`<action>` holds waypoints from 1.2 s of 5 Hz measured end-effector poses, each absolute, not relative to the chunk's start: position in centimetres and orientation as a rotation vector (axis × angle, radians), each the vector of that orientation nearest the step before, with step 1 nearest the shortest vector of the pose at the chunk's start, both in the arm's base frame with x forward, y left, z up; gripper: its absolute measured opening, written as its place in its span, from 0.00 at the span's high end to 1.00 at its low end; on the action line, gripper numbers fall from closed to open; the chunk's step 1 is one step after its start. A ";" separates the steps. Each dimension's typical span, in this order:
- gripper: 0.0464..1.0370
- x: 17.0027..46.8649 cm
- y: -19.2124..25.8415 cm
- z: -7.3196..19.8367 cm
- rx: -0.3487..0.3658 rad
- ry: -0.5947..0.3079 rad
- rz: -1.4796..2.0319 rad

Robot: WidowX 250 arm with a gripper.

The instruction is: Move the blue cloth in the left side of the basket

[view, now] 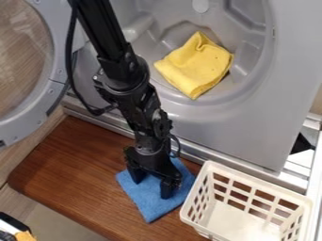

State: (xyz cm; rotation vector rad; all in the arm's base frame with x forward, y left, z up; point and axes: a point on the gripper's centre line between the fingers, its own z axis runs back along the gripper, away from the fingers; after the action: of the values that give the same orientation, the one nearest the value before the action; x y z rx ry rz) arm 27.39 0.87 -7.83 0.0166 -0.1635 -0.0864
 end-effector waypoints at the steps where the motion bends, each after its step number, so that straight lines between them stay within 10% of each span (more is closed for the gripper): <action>1: 0.04 27.3 2.1 -7.8 0.023 -0.170 -0.055; 6: 0.04 27.0 11.3 -7.3 0.071 -0.157 0.126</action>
State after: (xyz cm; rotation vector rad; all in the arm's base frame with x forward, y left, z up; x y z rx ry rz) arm 27.00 11.33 -7.28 0.0705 -0.1566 0.1261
